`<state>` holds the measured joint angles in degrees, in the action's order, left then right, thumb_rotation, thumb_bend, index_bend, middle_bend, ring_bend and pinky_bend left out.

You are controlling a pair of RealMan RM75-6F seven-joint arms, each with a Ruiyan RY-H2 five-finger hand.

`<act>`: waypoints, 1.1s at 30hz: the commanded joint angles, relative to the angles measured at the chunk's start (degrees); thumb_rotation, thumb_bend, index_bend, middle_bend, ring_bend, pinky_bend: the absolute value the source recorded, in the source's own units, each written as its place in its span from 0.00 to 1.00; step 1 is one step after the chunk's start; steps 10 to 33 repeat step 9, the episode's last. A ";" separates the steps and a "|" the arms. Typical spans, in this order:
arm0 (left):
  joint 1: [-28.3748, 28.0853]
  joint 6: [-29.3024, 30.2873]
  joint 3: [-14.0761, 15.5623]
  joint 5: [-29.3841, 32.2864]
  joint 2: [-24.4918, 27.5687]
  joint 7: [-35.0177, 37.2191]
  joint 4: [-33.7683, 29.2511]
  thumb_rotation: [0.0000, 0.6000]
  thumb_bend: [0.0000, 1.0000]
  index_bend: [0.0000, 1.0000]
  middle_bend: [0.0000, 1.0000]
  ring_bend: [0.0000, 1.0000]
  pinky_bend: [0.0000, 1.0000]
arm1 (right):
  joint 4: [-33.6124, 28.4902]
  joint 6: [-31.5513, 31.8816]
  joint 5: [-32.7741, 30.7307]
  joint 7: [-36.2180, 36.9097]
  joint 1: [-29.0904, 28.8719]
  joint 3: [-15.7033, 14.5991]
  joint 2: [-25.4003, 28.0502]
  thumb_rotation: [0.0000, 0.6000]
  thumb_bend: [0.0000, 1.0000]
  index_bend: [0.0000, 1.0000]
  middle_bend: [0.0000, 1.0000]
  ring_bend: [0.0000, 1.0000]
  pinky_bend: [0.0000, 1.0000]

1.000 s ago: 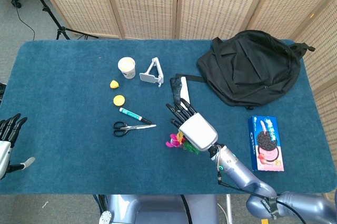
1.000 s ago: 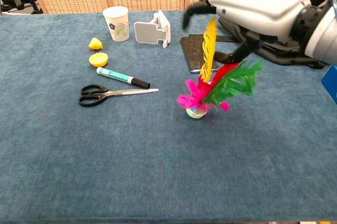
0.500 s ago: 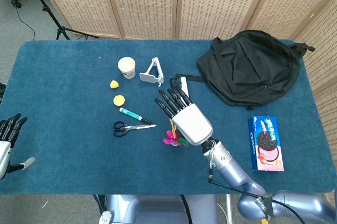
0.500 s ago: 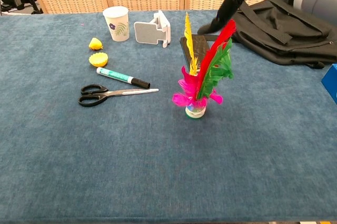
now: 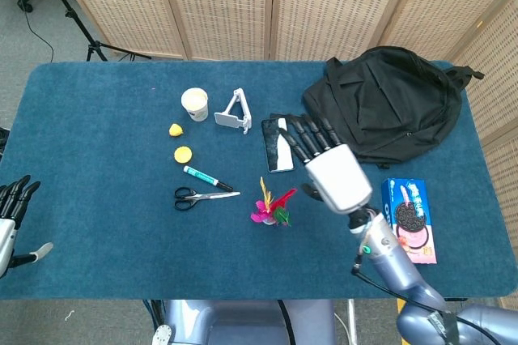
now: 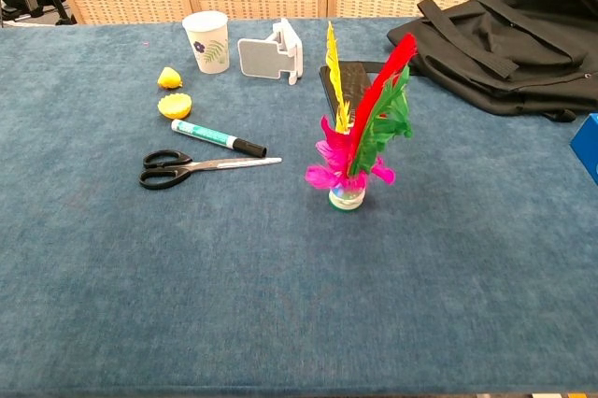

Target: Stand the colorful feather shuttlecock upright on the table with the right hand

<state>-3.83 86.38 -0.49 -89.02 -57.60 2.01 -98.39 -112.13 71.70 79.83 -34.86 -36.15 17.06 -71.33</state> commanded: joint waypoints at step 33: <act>0.42 0.65 0.37 -0.78 -0.55 -1.15 0.07 1.00 0.00 0.00 0.00 0.00 0.00 | 16.20 13.29 8.07 26.09 16.99 -13.33 3.27 1.00 0.00 0.00 0.00 0.00 0.00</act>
